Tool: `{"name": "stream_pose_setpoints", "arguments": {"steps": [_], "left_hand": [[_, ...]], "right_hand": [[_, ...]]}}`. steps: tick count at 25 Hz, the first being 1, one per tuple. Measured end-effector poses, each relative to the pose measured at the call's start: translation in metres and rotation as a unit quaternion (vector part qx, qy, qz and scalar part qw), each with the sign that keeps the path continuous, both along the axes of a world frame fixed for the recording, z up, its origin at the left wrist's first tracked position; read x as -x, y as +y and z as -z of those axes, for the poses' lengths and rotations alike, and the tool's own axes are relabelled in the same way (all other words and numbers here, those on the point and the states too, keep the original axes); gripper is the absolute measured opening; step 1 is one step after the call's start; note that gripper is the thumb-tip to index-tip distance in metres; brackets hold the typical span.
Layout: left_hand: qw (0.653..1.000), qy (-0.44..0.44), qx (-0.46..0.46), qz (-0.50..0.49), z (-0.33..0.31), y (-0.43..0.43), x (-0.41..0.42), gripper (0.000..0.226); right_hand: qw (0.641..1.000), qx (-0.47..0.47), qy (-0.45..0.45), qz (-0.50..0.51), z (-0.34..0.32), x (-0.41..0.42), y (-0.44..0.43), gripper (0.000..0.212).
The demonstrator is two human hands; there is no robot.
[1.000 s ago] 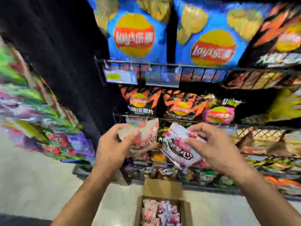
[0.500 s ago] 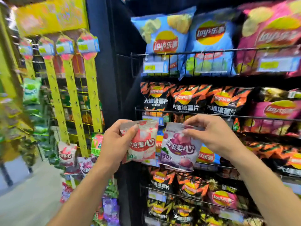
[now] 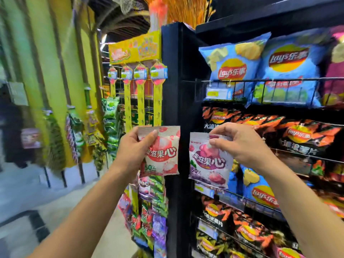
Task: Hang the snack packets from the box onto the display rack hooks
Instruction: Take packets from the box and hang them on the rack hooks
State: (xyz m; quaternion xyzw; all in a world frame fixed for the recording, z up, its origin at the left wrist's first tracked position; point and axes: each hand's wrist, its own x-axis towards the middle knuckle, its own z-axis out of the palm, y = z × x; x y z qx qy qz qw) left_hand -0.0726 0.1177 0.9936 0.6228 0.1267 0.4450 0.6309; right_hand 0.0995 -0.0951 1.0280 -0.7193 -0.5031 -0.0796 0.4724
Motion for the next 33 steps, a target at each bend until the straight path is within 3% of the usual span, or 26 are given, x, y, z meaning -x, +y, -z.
{"name": "stream_pose_setpoints", "arguments": {"steps": [13, 18, 24, 33], "left_hand": [[0.995, 0.006, -0.007, -0.102, 0.027, 0.116, 0.122, 0.009], [0.997, 0.019, 0.001, -0.074, 0.046, 0.192, 0.163, 0.006], [0.998, 0.049, 0.017, -0.03, 0.069, 0.263, 0.193, 0.018], [0.996, 0.081, 0.024, 0.036, 0.078, 0.326, 0.162, 0.017]], "right_hand": [[0.997, 0.035, -0.006, -0.068, 0.015, 0.093, 0.134, 0.015], [0.998, 0.06, 0.007, -0.027, 0.04, 0.13, 0.205, 0.012], [0.996, 0.072, 0.022, 0.039, 0.068, 0.165, 0.268, 0.013], [0.992, 0.097, 0.026, 0.076, 0.077, 0.158, 0.316, 0.004]]}}
